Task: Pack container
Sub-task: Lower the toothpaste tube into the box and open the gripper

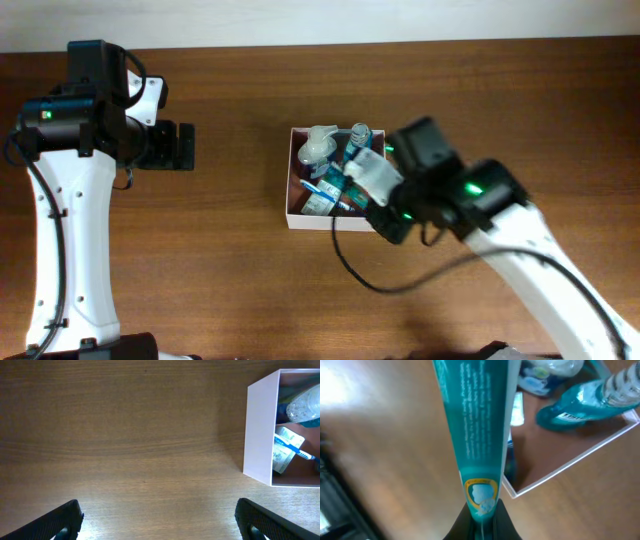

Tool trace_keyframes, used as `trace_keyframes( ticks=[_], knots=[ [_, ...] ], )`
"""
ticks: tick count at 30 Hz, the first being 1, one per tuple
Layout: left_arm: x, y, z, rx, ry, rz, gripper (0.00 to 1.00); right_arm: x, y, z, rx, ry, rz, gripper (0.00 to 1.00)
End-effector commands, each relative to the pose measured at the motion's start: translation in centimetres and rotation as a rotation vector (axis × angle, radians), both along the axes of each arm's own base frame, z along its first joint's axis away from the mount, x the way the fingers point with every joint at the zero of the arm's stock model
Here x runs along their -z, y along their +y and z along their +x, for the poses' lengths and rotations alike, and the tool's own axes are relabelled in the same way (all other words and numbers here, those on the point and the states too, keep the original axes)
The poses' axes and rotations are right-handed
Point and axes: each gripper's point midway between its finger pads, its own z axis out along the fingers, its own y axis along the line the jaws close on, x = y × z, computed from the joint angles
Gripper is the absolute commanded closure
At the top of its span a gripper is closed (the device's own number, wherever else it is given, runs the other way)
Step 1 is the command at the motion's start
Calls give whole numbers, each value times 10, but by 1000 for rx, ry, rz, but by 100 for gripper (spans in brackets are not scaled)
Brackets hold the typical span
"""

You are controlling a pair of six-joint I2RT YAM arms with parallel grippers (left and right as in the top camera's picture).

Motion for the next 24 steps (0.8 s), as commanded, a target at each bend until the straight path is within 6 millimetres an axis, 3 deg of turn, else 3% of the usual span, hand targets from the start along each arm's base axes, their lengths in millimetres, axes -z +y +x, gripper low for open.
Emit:
trace_keyframes(
  ticks=[1, 6, 10, 12, 14, 15, 20, 24],
  knots=[
    [-12, 0, -2, -13, -36, -7, 0, 27, -7, 35, -3, -68, -149, 96],
    [-12, 0, -2, -13, -36, -7, 0, 63, 10, 64, -4, -56, -156, 96],
    [-12, 0, -2, -13, -36, -7, 0, 93, 13, 69, -16, -2, -190, 96],
    [-12, 0, -2, -13, -36, -7, 0, 97, 12, 67, -71, -2, -212, 94],
    [-12, 0, -2, -13, -36, -7, 0, 97, 11, 67, -114, -13, -228, 59],
    [-12, 0, -2, -13, -36, -7, 0, 97, 11, 68, -110, -18, -233, 55],
    [-12, 0, -2, -13, -36, -7, 0, 79, 8, 69, -32, -1, -212, 54],
    [-12, 0, -2, -13, -36, -7, 0, 41, -8, 77, 147, 4, -146, 50]
  ],
)
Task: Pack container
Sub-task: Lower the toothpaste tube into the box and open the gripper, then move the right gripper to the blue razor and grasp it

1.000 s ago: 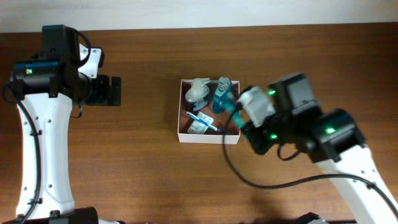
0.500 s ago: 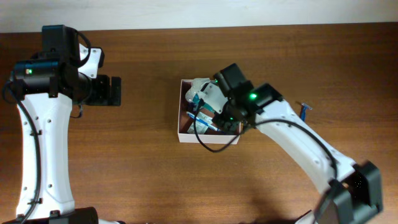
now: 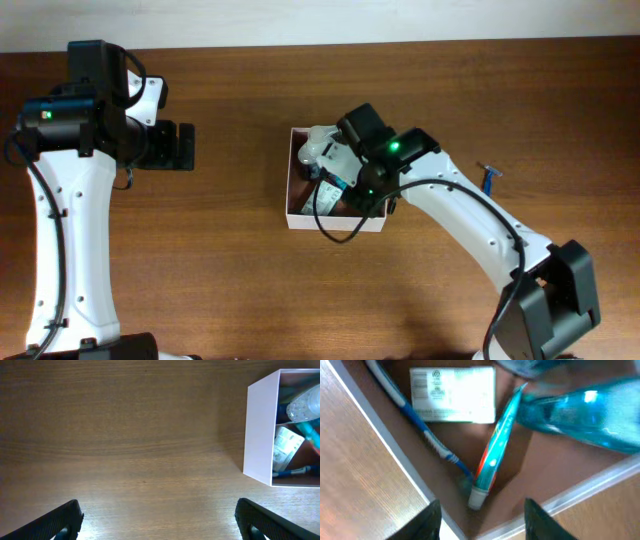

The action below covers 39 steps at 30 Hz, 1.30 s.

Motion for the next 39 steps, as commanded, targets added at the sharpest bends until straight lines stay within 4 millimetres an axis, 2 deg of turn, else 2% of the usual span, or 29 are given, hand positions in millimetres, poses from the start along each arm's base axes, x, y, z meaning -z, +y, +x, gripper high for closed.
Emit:
trace_keyframes(
  ticks=[1, 5, 7, 10, 13, 17, 18, 19, 24, 28, 31, 34, 39],
  knots=[
    [-12, 0, -2, -13, -36, -6, 0, -53, -15, 20, 215, -75, 98, 48],
    [-12, 0, -2, -13, -36, -6, 0, -82, -47, 27, 470, -51, 202, 42],
    [-12, 0, -2, -13, -36, -6, 0, -90, -69, 30, 599, -23, 264, 38],
    [-12, 0, -2, -13, -36, -6, 0, -90, -107, 37, 744, -3, 295, 34],
    [-12, 0, -2, -13, -36, -6, 0, -79, -153, 48, 872, -2, 283, 31],
    [-12, 0, -2, -12, -36, -6, 0, -55, -200, 58, 998, 24, 265, 27],
    [-12, 0, -2, -13, -36, -6, 0, -37, -219, 61, 1041, 55, 248, 27],
    [-12, 0, -2, -13, -36, -6, 0, -26, -227, 61, 1063, 80, 238, 27],
    [-12, 0, -2, -13, -36, -6, 0, 32, -255, 59, 1096, 213, 171, 28],
    [-12, 0, -2, -13, -36, -6, 0, 67, -284, 54, 1127, 256, 74, 29],
    [-12, 0, -2, -12, -36, -6, 0, 82, -296, 50, 1160, 286, 61, 32],
    [-12, 0, -2, -12, -36, -6, 0, 91, -300, 49, 1175, 309, 76, 37],
    [-12, 0, -2, -13, -36, -6, 0, 103, -288, 47, 1180, 357, 128, 51]
  ],
)
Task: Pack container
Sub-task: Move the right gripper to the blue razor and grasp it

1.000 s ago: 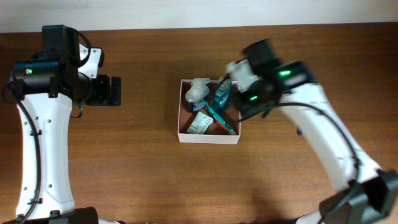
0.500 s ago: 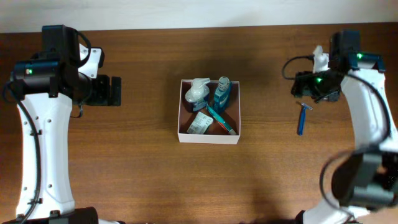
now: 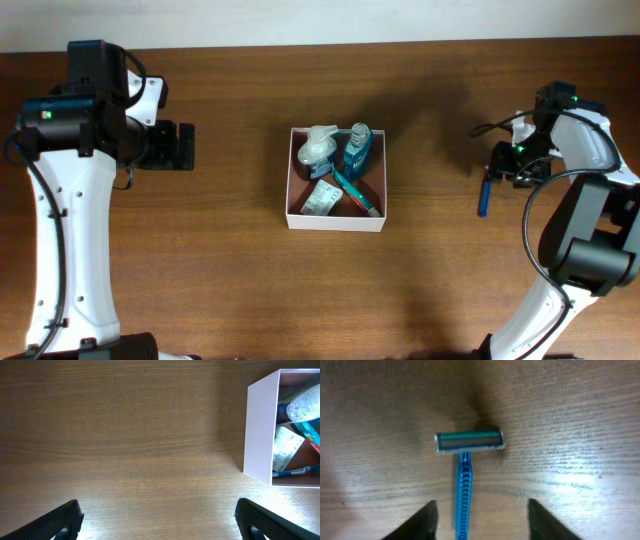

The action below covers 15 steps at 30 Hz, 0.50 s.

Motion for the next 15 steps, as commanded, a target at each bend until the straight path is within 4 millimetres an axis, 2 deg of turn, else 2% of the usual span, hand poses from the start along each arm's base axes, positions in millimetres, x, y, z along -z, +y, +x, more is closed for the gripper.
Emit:
trace_keyframes(
  ticks=[1, 7, 13, 15],
  knots=[
    [-12, 0, -2, -13, -36, -6, 0, 17, 14, -5, -5, 25, 68, 52],
    [-12, 0, -2, -13, -36, -6, 0, 29, 24, -10, -1, 45, 86, 57],
    [-12, 0, -2, -12, -36, -6, 0, 35, 23, -12, 61, 53, 74, 72],
    [-12, 0, -2, -13, -36, -6, 0, 40, 26, -14, 54, 57, 74, 73]
  ],
)
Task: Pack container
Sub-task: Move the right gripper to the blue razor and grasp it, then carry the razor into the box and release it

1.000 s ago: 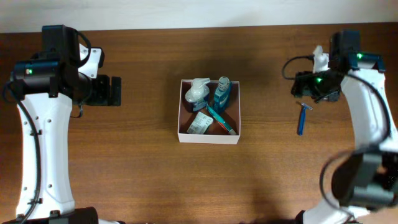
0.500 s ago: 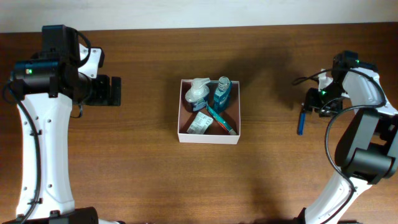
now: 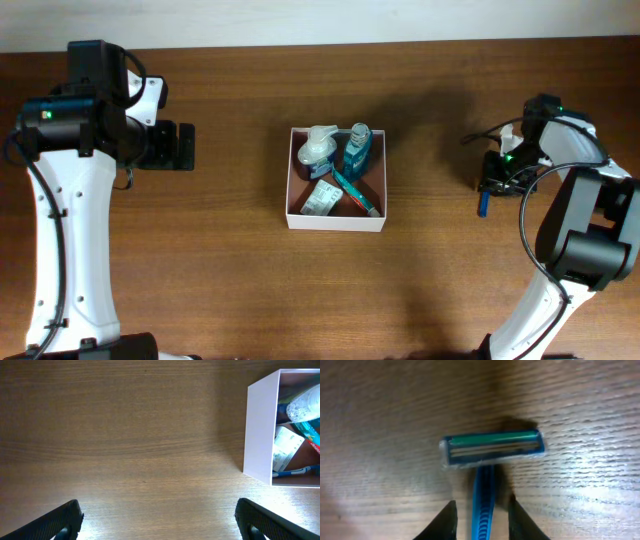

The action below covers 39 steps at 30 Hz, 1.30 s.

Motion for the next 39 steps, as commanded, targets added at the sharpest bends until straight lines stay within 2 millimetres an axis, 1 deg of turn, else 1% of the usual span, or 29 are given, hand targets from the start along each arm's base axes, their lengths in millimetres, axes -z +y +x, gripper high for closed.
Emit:
trace_keyframes(
  ticks=[1, 3, 4, 6, 8, 10, 14, 17, 19, 22, 23, 25, 27, 28, 30, 31, 33, 35, 36, 39],
  knots=[
    [-12, 0, -2, -13, -36, -7, 0, 13, 9, -9, 15, 34, 14, 73],
    [-12, 0, -2, -13, -36, -7, 0, 20, 12, -14, 11, 42, 17, 74],
    [-12, 0, -2, -13, -36, -7, 0, 22, 13, -17, 17, 50, 18, 76],
    [-12, 0, -2, -13, -36, -7, 0, 24, 14, -20, 26, 59, 21, 86],
    [-12, 0, -2, -12, -36, -7, 0, 21, 15, -22, 26, 71, 24, 93],
    [-12, 0, -2, -12, -36, -7, 0, 14, 15, -22, 26, 77, 30, 96],
    [-12, 0, -2, -13, -36, -7, 0, -21, 20, -15, 20, 54, 32, 96],
    [-12, 0, -2, -13, -36, -7, 0, -62, 32, -4, -14, -6, 25, 96],
    [-12, 0, -2, -13, -36, -7, 0, -98, 45, 2, -54, -64, 12, 96],
    [-12, 0, -2, -13, -36, -7, 0, -153, 74, 3, -140, -164, -4, 96],
    [-12, 0, -2, -12, -36, -7, 0, -173, 88, 1, -186, -207, -9, 96],
    [-12, 0, -2, -13, -36, -7, 0, -208, 116, -7, -286, -288, -15, 96],
    [-12, 0, -2, -13, -36, -7, 0, -233, 145, -17, -407, -363, -17, 96],
    [-12, 0, -2, -13, -36, -7, 0, -245, 165, -24, -496, -408, -15, 96],
    [-12, 0, -2, -13, -36, -7, 0, -254, 191, -36, -625, -447, -9, 96],
    [-12, 0, -2, -13, -36, -7, 0, -257, 210, -44, -721, -464, -3, 96],
    [-12, 0, -2, -13, -36, -7, 0, -255, 244, -60, -923, -480, 5, 96],
    [-12, 0, -2, -13, -36, -7, 0, -247, 266, -71, -1079, -478, -1, 96],
    [-12, 0, -2, -13, -36, -7, 0, -240, 276, -74, -1143, -473, -15, 96],
    [-12, 0, -2, -13, -36, -7, 0, -218, 292, -74, -1243, -452, -63, 96]
  ],
)
